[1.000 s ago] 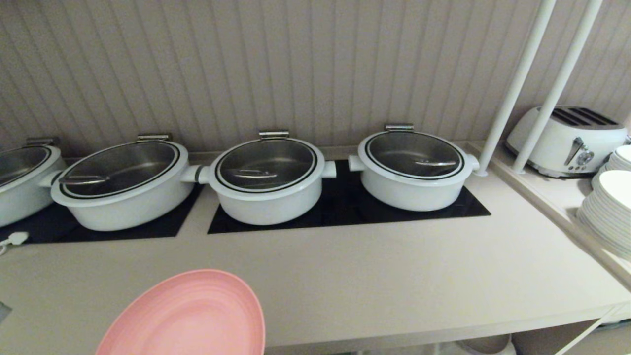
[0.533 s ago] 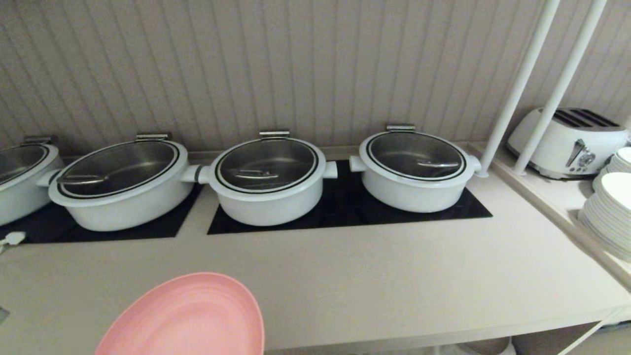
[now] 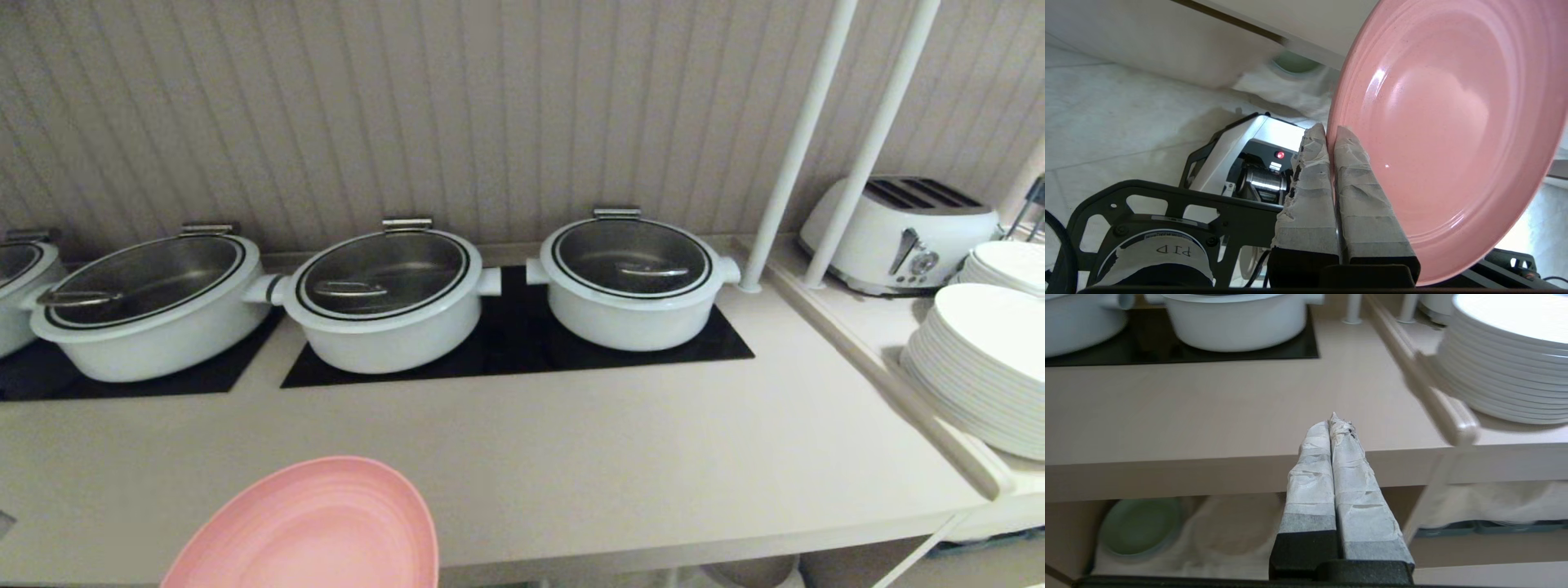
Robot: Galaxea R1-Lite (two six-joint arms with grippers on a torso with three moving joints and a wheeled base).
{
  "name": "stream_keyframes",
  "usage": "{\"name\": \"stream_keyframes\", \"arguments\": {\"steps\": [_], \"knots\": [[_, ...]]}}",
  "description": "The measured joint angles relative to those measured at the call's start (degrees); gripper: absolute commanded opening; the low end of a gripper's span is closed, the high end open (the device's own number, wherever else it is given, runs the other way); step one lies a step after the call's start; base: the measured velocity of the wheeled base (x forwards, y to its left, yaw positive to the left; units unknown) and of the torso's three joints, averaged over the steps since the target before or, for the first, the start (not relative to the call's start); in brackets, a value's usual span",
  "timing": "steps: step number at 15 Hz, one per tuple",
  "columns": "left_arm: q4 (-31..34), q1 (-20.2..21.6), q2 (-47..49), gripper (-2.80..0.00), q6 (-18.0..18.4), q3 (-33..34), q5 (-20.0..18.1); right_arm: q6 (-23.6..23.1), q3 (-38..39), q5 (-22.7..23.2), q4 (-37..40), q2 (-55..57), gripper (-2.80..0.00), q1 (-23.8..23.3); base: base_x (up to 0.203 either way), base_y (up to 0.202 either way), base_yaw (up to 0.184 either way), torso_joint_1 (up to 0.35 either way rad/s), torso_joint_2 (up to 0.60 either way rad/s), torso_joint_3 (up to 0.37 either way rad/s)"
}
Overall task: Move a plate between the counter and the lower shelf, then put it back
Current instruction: Put the plate in the cupboard
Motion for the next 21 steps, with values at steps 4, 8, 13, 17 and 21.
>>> {"name": "stream_keyframes", "arguments": {"steps": [4,8,13,17,21], "knots": [[0.00,0.00,0.02,-2.80,0.02,0.00,-0.04,-0.01,0.00,0.00,-0.01,0.00,-2.80,0.00,0.000,-0.193,0.001,0.003,0.00,0.004],[0.01,0.00,0.02,-2.80,0.01,0.00,0.00,-0.02,0.00,0.00,0.02,0.00,-2.80,0.00,0.000,-0.195,0.000,0.001,0.00,0.004],[0.01,0.00,0.00,-2.80,0.05,0.00,0.02,-0.01,0.00,-0.01,0.04,0.00,-2.80,0.00,0.000,-0.180,0.001,0.004,0.00,0.003],[0.02,0.00,0.00,-2.80,0.05,0.00,0.08,-0.04,0.00,-0.01,0.08,0.00,-2.80,-0.02,0.000,-0.019,-0.001,0.001,0.00,0.002],[0.00,0.00,-0.07,-2.80,0.10,-0.20,0.19,-0.02,0.00,0.00,0.02,0.00,-2.80,0.02,0.000,0.000,0.000,0.000,0.00,0.000]]}}
